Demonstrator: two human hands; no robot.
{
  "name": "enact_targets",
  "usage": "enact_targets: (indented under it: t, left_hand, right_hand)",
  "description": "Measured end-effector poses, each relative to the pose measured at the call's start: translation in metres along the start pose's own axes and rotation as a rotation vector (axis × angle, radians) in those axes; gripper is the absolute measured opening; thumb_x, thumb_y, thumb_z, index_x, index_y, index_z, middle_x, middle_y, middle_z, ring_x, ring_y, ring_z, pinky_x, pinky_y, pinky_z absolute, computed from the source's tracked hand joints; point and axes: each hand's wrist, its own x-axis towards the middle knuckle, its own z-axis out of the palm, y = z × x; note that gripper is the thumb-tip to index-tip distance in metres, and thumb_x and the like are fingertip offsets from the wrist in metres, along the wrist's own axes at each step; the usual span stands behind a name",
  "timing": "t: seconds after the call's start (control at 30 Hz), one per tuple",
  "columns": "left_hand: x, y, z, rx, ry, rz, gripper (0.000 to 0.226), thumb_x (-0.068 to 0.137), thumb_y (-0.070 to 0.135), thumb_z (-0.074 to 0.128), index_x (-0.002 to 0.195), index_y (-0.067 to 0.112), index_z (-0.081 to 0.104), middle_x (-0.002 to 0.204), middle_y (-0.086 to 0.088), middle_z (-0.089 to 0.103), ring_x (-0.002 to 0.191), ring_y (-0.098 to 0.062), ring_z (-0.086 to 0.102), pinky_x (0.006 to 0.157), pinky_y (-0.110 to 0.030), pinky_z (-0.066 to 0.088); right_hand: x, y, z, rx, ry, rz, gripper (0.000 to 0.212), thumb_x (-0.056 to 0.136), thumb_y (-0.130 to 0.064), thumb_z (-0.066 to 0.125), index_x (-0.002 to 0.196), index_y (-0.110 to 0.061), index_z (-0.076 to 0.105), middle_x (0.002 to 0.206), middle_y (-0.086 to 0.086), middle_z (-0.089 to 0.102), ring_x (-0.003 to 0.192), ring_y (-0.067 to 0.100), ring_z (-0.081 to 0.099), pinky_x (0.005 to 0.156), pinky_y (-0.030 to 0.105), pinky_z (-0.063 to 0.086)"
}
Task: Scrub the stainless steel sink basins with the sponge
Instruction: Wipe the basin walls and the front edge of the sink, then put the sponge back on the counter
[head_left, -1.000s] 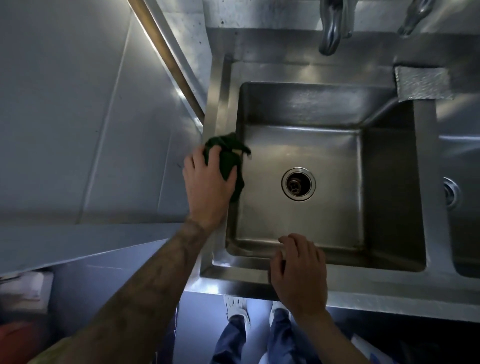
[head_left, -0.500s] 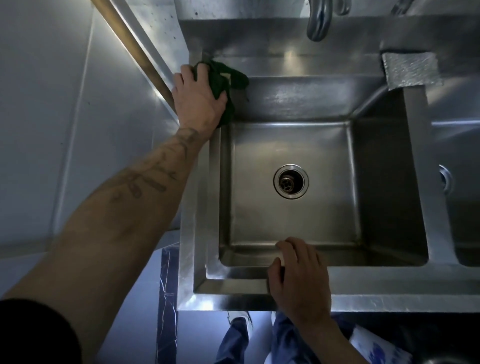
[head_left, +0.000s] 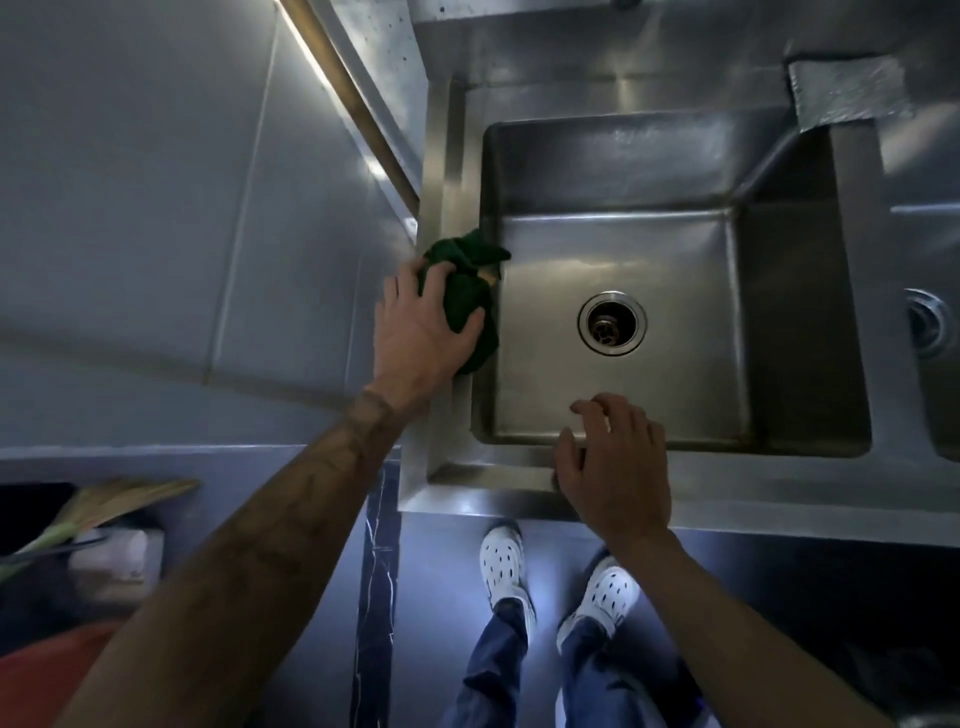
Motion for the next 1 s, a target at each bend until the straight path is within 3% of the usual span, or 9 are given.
enact_targets:
  t: [0.27, 0.37, 0.5, 0.7, 0.9, 1.0]
  left_hand:
    - [-0.132, 0.005, -0.002, 0.041, -0.158, -0.125, 0.075, 0.097, 0.050, 0.069, 0.159, 0.020, 0.039, 0.161, -0.012, 0.037, 0.139, -0.034, 0.041, 0.114, -0.049, 0.043]
    - [-0.165, 0.026, 0.002, 0.055, -0.116, -0.228, 0.067, 0.102, 0.050, 0.062, 0.156, 0.015, 0.044, 0.154, -0.016, 0.045, 0.132, -0.035, 0.047, 0.110, -0.048, 0.047]
    - [-0.195, 0.070, 0.007, 0.049, -0.112, -0.306, 0.058, 0.104, 0.051, 0.058, 0.147, 0.013, 0.050, 0.139, -0.018, 0.053, 0.123, -0.033, 0.052, 0.099, -0.046, 0.053]
    - [-0.214, 0.157, 0.016, 0.041, -0.278, -0.122, 0.052, 0.102, 0.048, 0.063, 0.142, 0.017, 0.051, 0.134, -0.013, 0.053, 0.122, -0.031, 0.053, 0.095, -0.044, 0.056]
    - [-0.199, 0.281, 0.012, 0.146, -0.504, 0.284, 0.044, 0.098, 0.054, 0.063, 0.128, 0.022, 0.059, 0.123, -0.009, 0.061, 0.112, -0.030, 0.062, 0.090, -0.042, 0.056]
    - [-0.200, 0.353, 0.006, 0.166, -0.546, 0.442, 0.044, 0.092, 0.056, 0.065, 0.125, 0.028, 0.060, 0.125, -0.004, 0.060, 0.121, -0.030, 0.059, 0.093, -0.037, 0.053]
  right_hand:
    - [-0.014, 0.006, -0.033, 0.227, 0.022, 0.070, 0.037, 0.093, -0.032, 0.050, 0.121, -0.015, 0.068, 0.123, 0.009, 0.063, 0.116, 0.033, 0.058, 0.098, 0.047, 0.043]
    - [-0.036, 0.020, -0.052, 0.272, 0.040, 0.132, 0.039, 0.093, -0.033, 0.046, 0.121, -0.016, 0.068, 0.122, 0.008, 0.062, 0.117, 0.031, 0.059, 0.098, 0.046, 0.042]
    - [-0.070, 0.054, -0.077, 0.218, 0.000, 0.162, 0.032, 0.094, -0.026, 0.059, 0.124, -0.015, 0.065, 0.126, 0.008, 0.060, 0.119, 0.032, 0.056, 0.100, 0.046, 0.042]
    - [-0.111, 0.116, -0.130, 0.176, -0.057, 0.336, 0.036, 0.095, -0.027, 0.060, 0.130, -0.019, 0.062, 0.134, 0.003, 0.057, 0.126, 0.027, 0.054, 0.103, 0.045, 0.042]
    - [-0.152, 0.201, -0.203, 0.197, -0.215, 0.555, 0.052, 0.100, -0.038, 0.049, 0.151, -0.027, 0.040, 0.152, 0.002, 0.039, 0.137, 0.027, 0.042, 0.112, 0.042, 0.031]
    - [-0.177, 0.240, -0.246, 0.199, -0.237, 0.688, 0.055, 0.100, -0.044, 0.047, 0.150, -0.024, 0.038, 0.150, 0.005, 0.037, 0.135, 0.029, 0.041, 0.111, 0.043, 0.031]
